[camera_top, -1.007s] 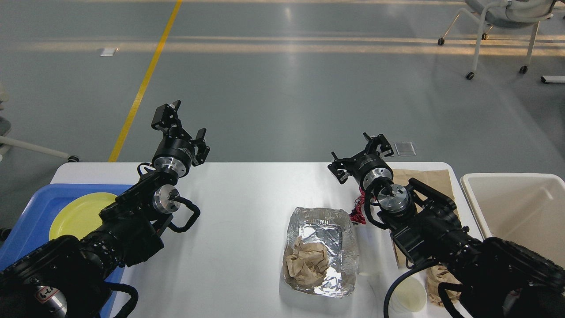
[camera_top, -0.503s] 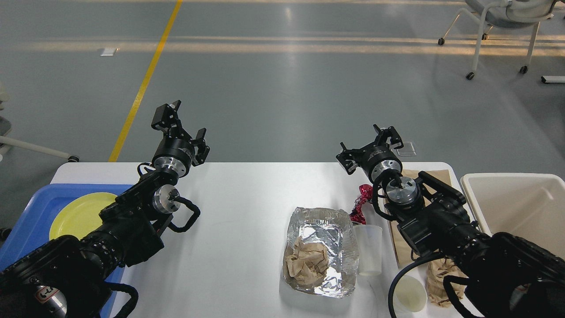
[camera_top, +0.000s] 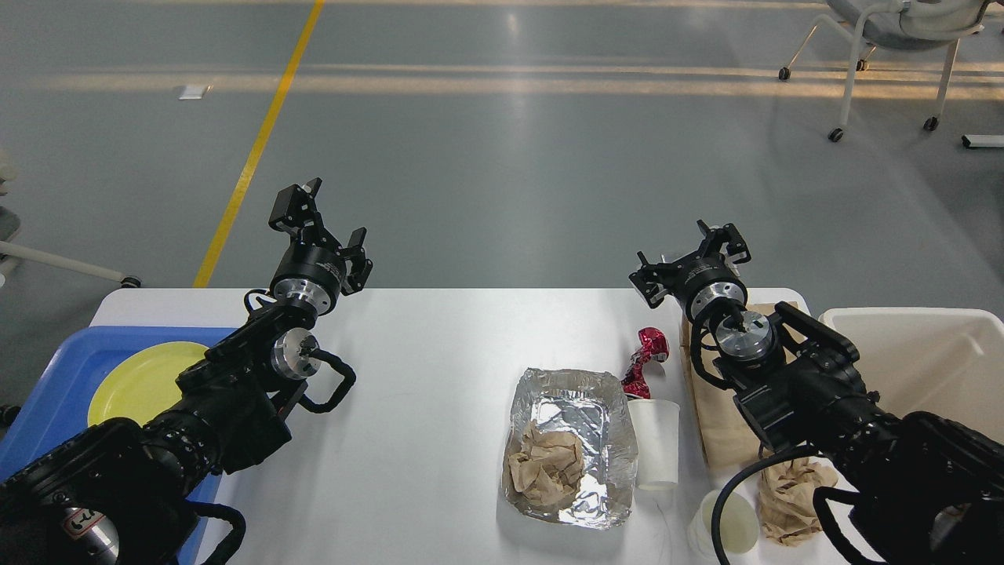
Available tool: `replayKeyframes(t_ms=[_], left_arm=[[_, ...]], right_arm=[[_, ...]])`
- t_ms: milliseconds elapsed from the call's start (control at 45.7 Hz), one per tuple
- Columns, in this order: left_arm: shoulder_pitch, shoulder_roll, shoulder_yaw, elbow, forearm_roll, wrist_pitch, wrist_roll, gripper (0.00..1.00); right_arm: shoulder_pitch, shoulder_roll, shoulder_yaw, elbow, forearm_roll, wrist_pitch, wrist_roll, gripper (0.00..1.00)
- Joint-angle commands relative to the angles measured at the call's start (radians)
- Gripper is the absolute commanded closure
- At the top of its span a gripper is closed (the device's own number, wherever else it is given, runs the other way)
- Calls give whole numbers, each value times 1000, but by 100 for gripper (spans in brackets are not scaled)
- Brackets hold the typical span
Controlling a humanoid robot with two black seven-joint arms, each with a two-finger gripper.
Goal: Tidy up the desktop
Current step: 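Raise the right gripper up and away from the brown paper bag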
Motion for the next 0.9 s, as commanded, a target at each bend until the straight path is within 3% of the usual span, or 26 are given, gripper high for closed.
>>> replayKeyframes(t_ms=[0, 547, 657, 832, 875], left_arm=[[0, 0, 0, 0, 0, 0, 0, 0], [0, 0, 0, 0, 0, 2, 0, 0], [0, 0, 0, 0, 0, 0, 0, 0], [0, 0, 0, 0, 0, 0, 0, 0], [0, 0, 0, 0, 0, 2, 0, 0]], right_arm=[[-1, -19, -8, 5, 0, 12, -6, 0], [2, -86, -20, 34, -6, 24, 4, 0], [-1, -105, -17, 69, -6, 118, 7, 0], [17, -161, -26, 69, -8, 351, 5, 0], [55, -189, -104, 55, -11, 405, 5, 0]])
